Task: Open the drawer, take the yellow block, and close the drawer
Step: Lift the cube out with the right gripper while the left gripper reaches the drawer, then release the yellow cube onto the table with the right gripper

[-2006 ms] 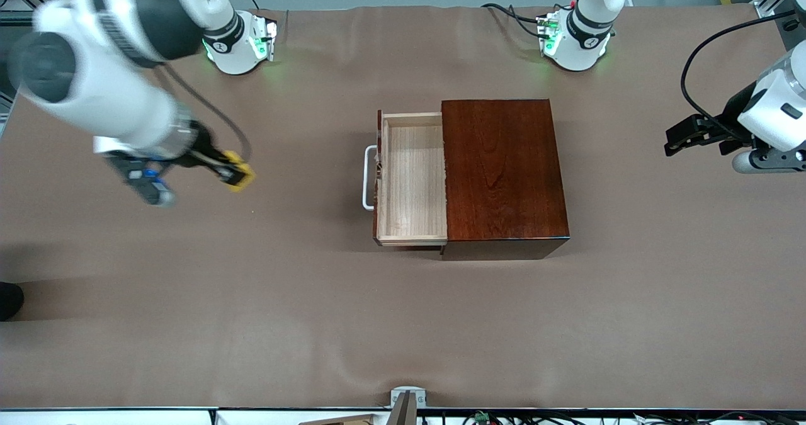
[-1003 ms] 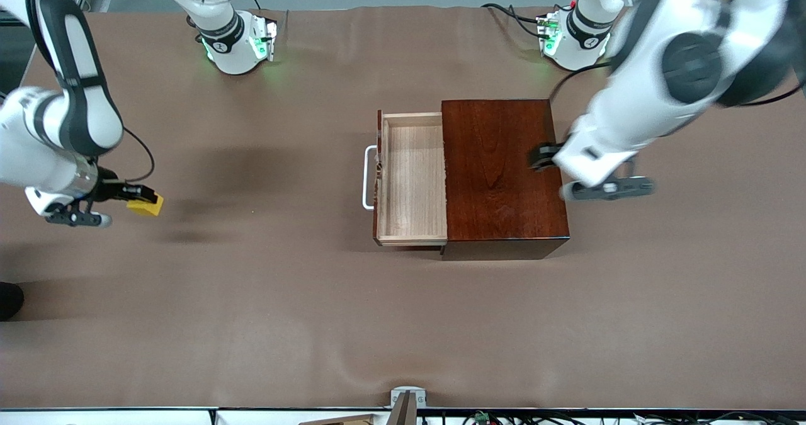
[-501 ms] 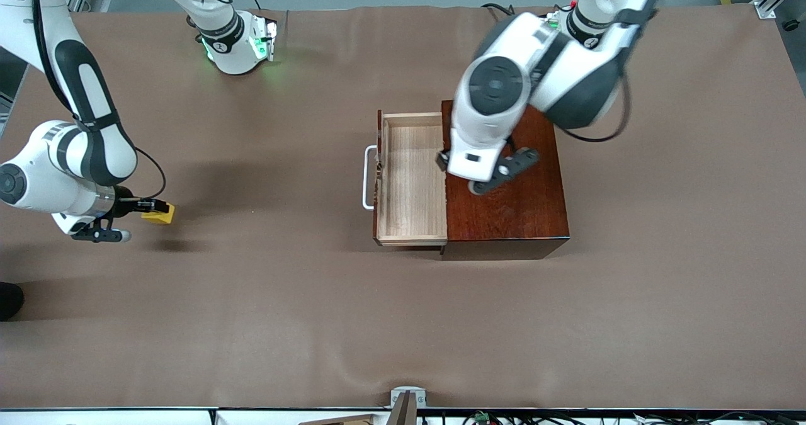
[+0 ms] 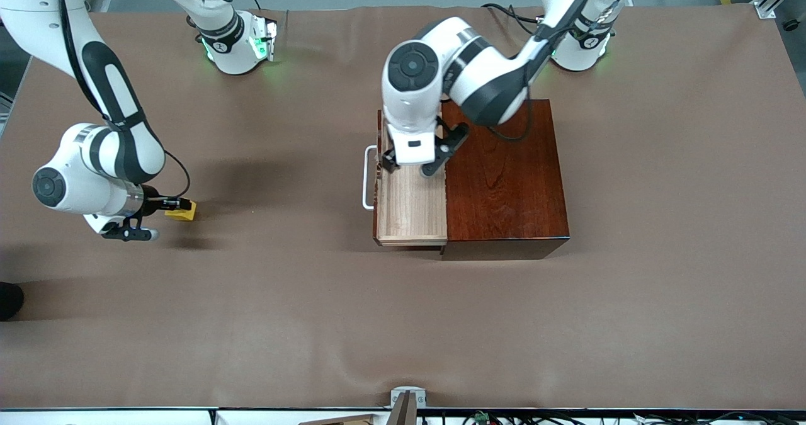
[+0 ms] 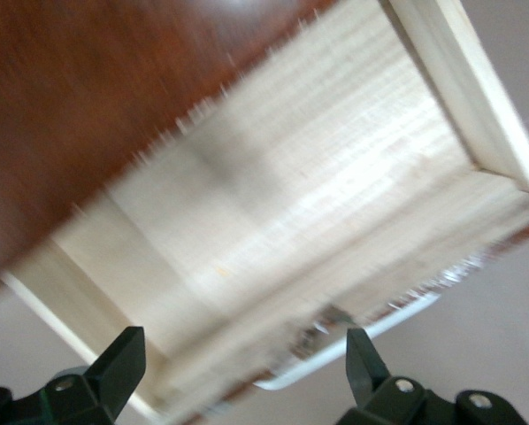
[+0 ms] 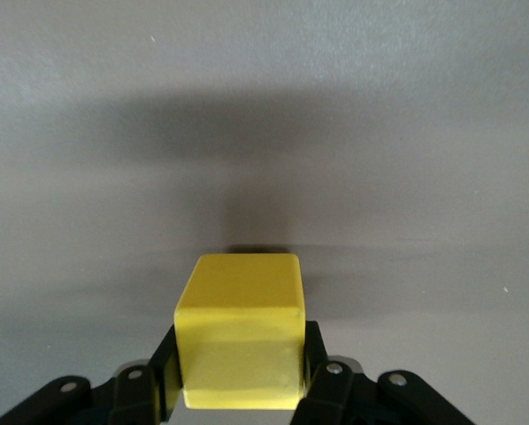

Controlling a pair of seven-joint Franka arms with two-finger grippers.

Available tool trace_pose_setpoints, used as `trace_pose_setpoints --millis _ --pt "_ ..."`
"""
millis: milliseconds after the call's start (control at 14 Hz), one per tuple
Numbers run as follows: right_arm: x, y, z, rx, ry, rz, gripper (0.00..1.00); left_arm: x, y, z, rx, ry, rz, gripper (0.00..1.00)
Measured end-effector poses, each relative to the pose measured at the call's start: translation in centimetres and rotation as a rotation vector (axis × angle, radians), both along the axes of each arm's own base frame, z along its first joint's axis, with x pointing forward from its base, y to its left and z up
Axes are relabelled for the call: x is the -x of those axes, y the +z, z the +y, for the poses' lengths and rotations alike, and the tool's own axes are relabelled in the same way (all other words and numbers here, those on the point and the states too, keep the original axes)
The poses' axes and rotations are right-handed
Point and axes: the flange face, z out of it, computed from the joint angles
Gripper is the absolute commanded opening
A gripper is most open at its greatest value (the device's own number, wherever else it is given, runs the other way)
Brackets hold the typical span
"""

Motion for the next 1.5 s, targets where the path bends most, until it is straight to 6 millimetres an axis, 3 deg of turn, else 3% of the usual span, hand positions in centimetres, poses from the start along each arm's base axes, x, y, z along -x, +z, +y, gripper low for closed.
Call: trace_pose_setpoints --millis 72,287,430,573,716,1003,1290,1504 --pt "0.1 -0.1 -0.1 0.001 -0.002 0.001 1.00 0.2 -0.1 -1.2 0.031 0.082 -0.020 1.00" --pt "0.2 -0.2 -0.1 0.003 -0.011 0.002 1.00 0.3 -0.9 -3.2 0.078 0.369 -0.017 1.00" --pt "0.2 -0.1 -0.1 0.001 -0.012 0.010 1.00 0.1 -2.8 -3.8 0.078 0.536 0.009 1.00" --pt "-0.4 1.6 -0.1 -0.007 -0.010 0.024 1.00 -0.1 -4.9 -4.3 0.073 0.601 0.024 1.00" --pt "-1.5 5.4 -0.1 -0.012 -0.021 0.022 1.00 0.1 -6.2 -4.7 0.071 0.609 0.029 1.00" --pt "-2.1 16.4 0.5 -0.009 -0.066 -0.029 1.00 0.4 -7.6 -5.4 0.074 0.595 0.010 1.00" --pt "-0.7 26.3 4.1 0.045 -0.112 -0.052 1.00 1.6 -8.4 -5.9 0.023 0.542 -0.019 1.00" --pt "0.1 32.4 5.7 0.063 -0.111 -0.060 1.00 2.3 -8.6 -6.1 -0.019 0.512 -0.039 1.00"
